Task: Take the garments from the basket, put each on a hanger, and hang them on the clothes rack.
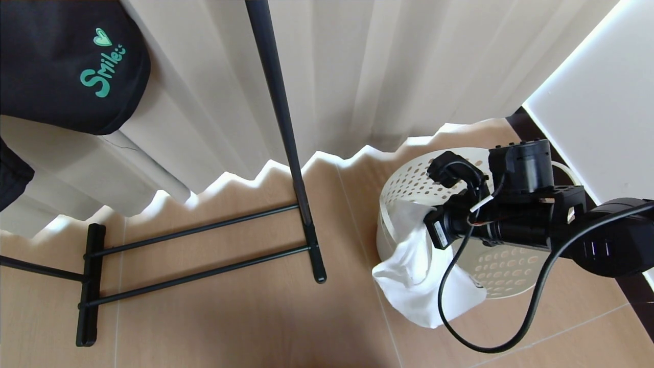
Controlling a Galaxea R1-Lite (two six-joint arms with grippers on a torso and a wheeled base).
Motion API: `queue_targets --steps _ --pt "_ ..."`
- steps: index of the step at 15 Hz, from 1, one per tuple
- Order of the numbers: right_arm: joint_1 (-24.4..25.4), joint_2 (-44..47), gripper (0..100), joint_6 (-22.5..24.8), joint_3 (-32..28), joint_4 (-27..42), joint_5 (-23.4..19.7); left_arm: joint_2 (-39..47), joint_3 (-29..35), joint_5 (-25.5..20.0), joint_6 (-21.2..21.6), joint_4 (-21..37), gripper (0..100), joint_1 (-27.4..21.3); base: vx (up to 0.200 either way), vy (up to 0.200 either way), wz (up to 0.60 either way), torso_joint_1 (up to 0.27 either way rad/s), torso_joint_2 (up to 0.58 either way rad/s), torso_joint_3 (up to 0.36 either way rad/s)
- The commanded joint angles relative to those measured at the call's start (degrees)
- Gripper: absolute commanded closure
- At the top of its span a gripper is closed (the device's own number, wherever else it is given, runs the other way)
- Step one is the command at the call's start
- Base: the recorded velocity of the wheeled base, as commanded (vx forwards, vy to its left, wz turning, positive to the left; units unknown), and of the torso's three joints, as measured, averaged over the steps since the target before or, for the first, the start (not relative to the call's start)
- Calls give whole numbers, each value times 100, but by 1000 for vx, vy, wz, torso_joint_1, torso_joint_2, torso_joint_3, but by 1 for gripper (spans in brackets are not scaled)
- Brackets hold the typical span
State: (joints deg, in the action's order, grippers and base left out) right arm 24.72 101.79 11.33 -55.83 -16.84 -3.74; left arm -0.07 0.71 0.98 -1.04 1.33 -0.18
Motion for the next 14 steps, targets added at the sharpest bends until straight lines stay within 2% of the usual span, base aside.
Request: queue_targets --steps 1,2,4,6,8,11,12,14 --pt "200 -397 100 1 354 -224 -4 7 0 -1 -2 -1 0 -8 0 0 0 0 0 0" --pt "270 -529 100 1 459 -276 -4 7 0 -1 -2 -1 0 1 0 0 0 0 0 0" --pt "692 -1329 100 -174 1189 -733 111 7 -9 52 -19 -10 0 1 0 0 0 5 2 93" --pt "929 -1900 100 -693 1655 -997 163 7 -9 78 -19 -10 0 1 0 0 0 0 5 173" --pt "929 -2357 100 -834 2103 -1006 163 7 -9 34 -2 -10 0 1 0 0 0 2 0 188" --pt "736 -2374 100 -1027 2454 -1243 128 7 0 26 -2 -10 0 1 0 0 0 1 2 204" --pt "736 -2366 100 -1001 2533 -1516 137 7 0 26 -2 -10 0 1 0 0 0 2 7 217" --pt "736 -2278 100 -966 2709 -1542 172 7 0 34 -11 -10 0 1 0 0 0 -2 0 200"
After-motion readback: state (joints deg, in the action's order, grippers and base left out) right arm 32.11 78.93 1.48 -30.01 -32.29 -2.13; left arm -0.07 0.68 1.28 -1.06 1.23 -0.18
